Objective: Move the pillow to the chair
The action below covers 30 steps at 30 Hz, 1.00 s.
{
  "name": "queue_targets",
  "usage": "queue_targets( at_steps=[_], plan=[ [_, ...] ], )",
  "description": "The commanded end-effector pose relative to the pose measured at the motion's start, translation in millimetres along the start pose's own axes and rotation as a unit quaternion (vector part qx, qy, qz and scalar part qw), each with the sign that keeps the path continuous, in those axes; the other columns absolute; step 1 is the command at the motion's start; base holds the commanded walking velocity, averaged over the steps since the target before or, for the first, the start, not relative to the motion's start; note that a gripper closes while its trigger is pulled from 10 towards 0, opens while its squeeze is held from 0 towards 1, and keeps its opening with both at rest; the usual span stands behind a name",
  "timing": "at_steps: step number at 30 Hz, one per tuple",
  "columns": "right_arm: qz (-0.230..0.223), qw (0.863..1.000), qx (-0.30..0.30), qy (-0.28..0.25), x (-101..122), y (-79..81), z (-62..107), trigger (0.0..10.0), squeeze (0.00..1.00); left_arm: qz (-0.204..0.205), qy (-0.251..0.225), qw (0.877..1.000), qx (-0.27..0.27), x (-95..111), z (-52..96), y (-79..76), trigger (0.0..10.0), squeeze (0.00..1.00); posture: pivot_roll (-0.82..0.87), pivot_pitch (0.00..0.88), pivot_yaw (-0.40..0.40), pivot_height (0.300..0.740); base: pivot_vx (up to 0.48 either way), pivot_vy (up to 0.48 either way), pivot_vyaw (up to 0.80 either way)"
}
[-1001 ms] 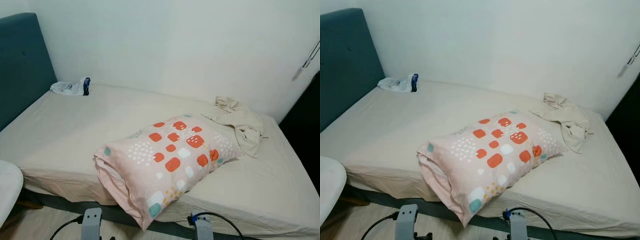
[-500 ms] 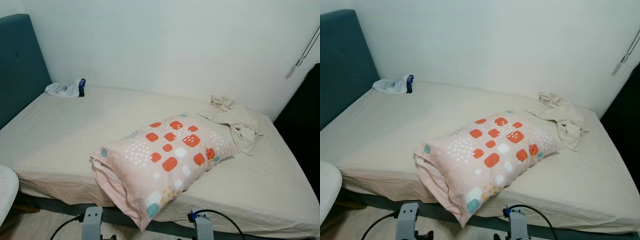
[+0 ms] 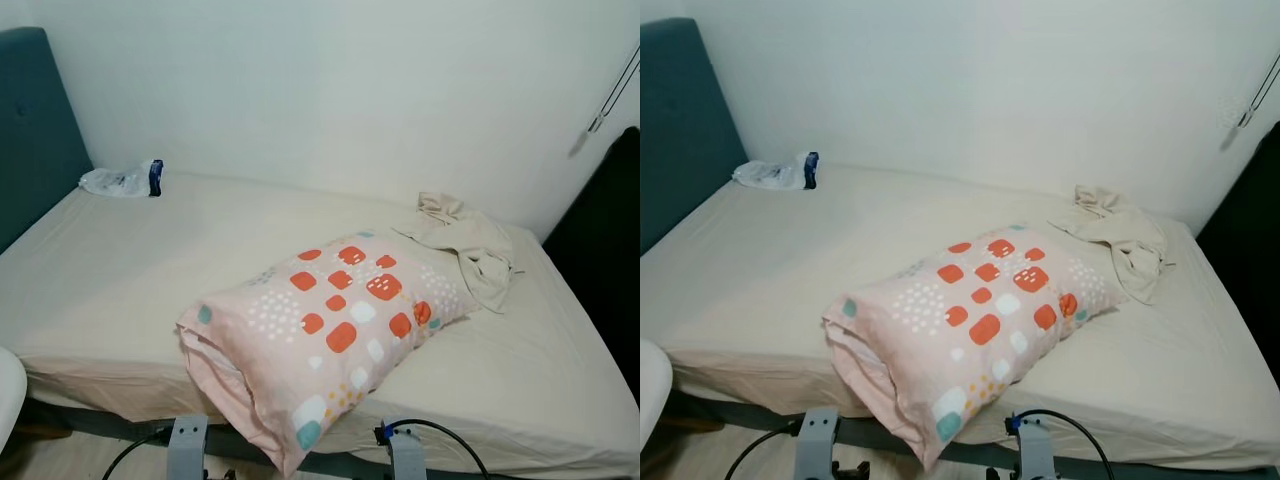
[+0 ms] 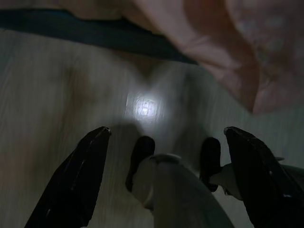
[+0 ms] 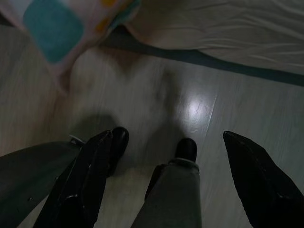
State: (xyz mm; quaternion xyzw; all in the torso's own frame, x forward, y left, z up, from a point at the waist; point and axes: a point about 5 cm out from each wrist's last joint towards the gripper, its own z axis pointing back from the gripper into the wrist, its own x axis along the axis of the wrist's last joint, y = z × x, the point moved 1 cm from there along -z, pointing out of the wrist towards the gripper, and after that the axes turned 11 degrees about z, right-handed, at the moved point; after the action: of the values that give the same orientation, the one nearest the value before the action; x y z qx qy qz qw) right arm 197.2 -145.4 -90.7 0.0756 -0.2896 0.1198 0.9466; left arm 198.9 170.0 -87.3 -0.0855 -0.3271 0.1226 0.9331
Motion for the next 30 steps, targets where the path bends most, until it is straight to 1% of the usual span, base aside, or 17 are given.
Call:
queue_targets(
  at_steps=[1,7,12,15,18,19,23,24,26,27,28,29,30],
  plan=[
    [0.005,1.000,-0.002,-0.006,2.8,-1.3,0.0,10.0,0.00,-0.006,0.006,1.000,-0.005,-3.2,0.0,-2.5,10.0,0.00,0.11,0.000,-0.096,0.740,0.319,0.000,0.00],
    [0.008,1.000,0.001,-0.006,3.2,-0.6,-0.1,10.0,0.00,-0.006,0.006,1.000,-0.006,-3.8,0.1,-2.7,10.0,0.00,0.11,0.000,-0.097,0.740,0.319,0.000,0.00],
    [0.002,1.000,0.011,-0.024,11.1,1.6,-1.2,10.0,0.00,-0.009,0.007,1.000,-0.006,-4.4,0.3,-2.3,10.0,0.00,0.11,0.000,-0.096,0.740,0.308,0.000,0.00],
    [-0.002,0.999,0.014,-0.034,15.8,2.2,-1.6,10.0,0.00,-0.009,0.007,1.000,-0.005,-4.8,0.4,-2.1,10.0,0.00,0.11,0.000,-0.094,0.740,0.000,0.000,0.00],
    [-0.021,0.997,0.013,-0.067,32.8,-0.2,-2.2,10.0,0.00,-0.009,0.005,1.000,-0.003,-4.9,0.7,-1.4,10.0,0.00,0.11,0.000,-0.091,0.740,0.000,0.000,0.00],
    [-0.021,0.997,0.013,-0.067,32.8,-0.2,-2.2,10.0,0.00,-0.009,0.005,1.000,-0.003,-4.9,0.7,-1.4,10.0,0.00,0.11,0.000,-0.091,0.740,0.000,0.000,0.00],
    [-0.048,0.992,0.001,-0.115,60.4,-8.7,-1.0,10.0,0.00,-0.009,-0.003,1.000,0.001,-2.6,0.8,0.2,10.0,0.00,0.11,0.000,-0.088,0.740,0.000,0.000,0.00],
    [-0.059,0.989,-0.004,-0.134,71.4,-13.1,0.2,10.0,0.00,-0.007,-0.014,1.000,0.001,2.8,0.1,0.0,10.0,0.00,0.10,0.000,-0.086,0.740,0.000,0.000,0.00],
    [-0.075,0.985,-0.009,-0.158,84.8,-18.6,2.2,10.0,0.00,-0.001,-0.032,0.999,0.001,11.1,-0.7,-0.1,10.0,0.00,0.10,0.000,-0.086,0.740,0.000,0.000,0.00],
    [-0.075,0.985,-0.009,-0.158,84.8,-18.6,2.2,10.0,0.00,-0.001,-0.032,0.999,0.001,11.1,-0.7,-0.1,10.0,0.00,0.10,0.000,-0.086,0.740,0.000,0.000,0.00],
    [-0.103,0.977,-0.013,-0.185,98.2,-24.9,5.1,10.0,0.00,0.004,-0.054,0.999,0.004,22.9,-1.8,-0.3,10.0,0.00,0.10,0.000,-0.086,0.740,0.000,0.000,0.00],
    [-0.103,0.977,-0.013,-0.185,98.2,-24.9,5.1,10.0,0.00,0.004,-0.054,0.999,0.004,22.9,-1.8,-0.3,10.0,0.00,0.10,0.000,-0.086,0.740,0.000,0.000,0.00],
    [-0.125,0.971,-0.013,-0.204,107.3,-29.1,7.3,10.0,0.00,0.003,-0.073,0.997,0.006,32.9,-2.5,-0.7,10.0,0.00,0.10,0.000,-0.088,0.740,0.000,0.000,0.00]
  ],
)
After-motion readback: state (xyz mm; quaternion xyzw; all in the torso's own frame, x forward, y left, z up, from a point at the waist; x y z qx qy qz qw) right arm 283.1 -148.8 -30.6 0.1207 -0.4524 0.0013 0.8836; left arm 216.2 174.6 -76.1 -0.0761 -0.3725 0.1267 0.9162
